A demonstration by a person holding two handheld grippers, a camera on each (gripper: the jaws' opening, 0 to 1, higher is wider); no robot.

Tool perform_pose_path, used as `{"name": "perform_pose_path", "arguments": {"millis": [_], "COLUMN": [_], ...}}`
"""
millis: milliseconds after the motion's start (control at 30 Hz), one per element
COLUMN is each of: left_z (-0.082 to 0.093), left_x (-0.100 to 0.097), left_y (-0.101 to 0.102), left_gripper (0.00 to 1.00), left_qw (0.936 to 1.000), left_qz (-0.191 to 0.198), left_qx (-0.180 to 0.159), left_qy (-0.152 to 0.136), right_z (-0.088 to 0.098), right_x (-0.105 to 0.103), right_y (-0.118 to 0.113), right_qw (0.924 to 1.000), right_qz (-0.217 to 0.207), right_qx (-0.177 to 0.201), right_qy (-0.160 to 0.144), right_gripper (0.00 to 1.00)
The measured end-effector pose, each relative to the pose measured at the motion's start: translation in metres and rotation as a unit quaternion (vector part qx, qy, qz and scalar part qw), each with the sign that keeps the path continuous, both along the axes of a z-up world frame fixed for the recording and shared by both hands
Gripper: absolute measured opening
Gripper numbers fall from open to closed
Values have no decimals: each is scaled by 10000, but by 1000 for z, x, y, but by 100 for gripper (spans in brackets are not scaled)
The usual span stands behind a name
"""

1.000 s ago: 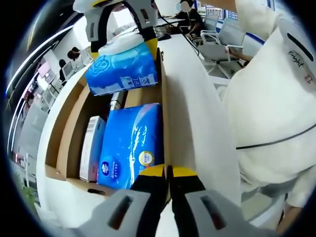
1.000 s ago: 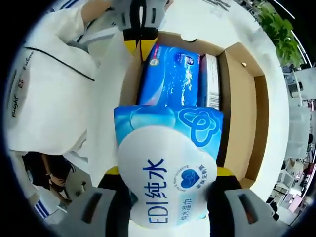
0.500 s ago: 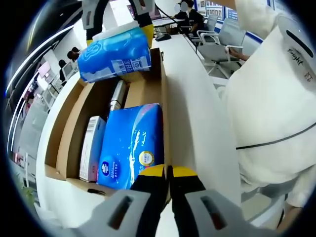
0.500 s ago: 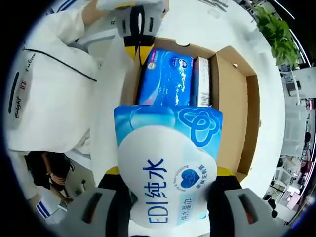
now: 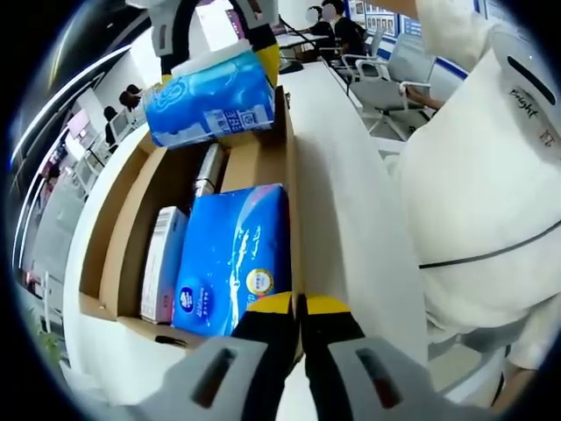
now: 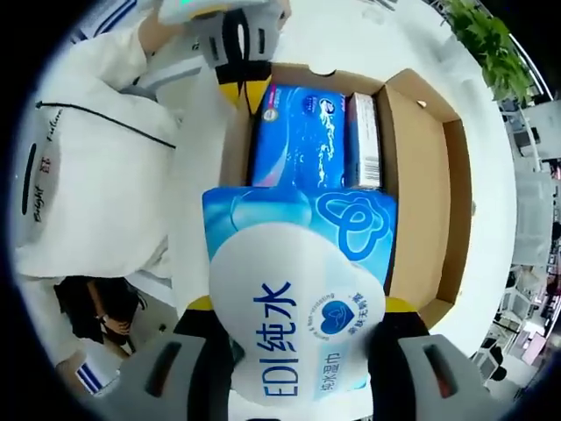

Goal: Operate the shoe box by opening the lid, removing the specified soft item, and placing it in the target area until the item is outside and the box remains undamaged.

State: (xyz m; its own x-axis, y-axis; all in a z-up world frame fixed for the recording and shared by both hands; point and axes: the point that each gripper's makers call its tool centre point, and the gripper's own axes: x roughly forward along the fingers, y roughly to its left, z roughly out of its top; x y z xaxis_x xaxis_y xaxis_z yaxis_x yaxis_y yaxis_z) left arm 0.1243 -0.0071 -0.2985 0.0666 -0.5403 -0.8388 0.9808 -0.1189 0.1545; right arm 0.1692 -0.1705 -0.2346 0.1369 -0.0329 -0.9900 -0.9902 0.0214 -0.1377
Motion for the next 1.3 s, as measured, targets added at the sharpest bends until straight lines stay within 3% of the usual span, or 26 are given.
{"name": "perform_pose_path", "arguments": {"millis": [233,367,433,500,567,667,733,833,900,1000,1100,1300], "left_z": [0,0,0,-2,-6,-5,-4,-2,0,-2,-4,-3], "left_x": [0,0,0,1,-1,-1,1,3,8,8,8,9], "left_y": [0,-1,-1,-3,-6,-6,-5,-4,-3,5,3,4], "left_gripper": [2,2,2,2,1,2,3,4,4,3,1,1], "left_qw": [10000,10000,10000,9998,9997,9999,9993,9999,9998,9984,9976,9980], "left_qz": [-1,-22,-25,-106,-158,-54,-260,-80,-143,86,169,152], "left_qx": [-15,-7,-15,-137,-181,-37,-24,86,133,521,545,531], "left_qy": [0,-5,18,25,70,-104,-259,-68,-40,192,380,297], "right_z": [0,9,14,17,18,18,18,18,18,17,15,22], "right_x": [-1,2,5,5,5,5,6,5,7,6,6,9], "right_y": [2,-1,-3,-6,-5,-5,-6,-10,-8,-9,-15,-19], "right_qw": [10000,9997,9987,9994,9991,9993,9994,9991,9991,9994,9993,9992], "right_qz": [81,184,441,241,355,307,266,325,321,270,236,198], "right_qx": [2,4,-58,-91,-26,-21,28,-165,-89,-104,-239,-237], "right_qy": [-39,-136,-261,-211,-242,-210,-209,-237,-250,-183,-153,-239], "right_gripper": [61,61,61,61,61,61,61,61,61,61,61,60]}}
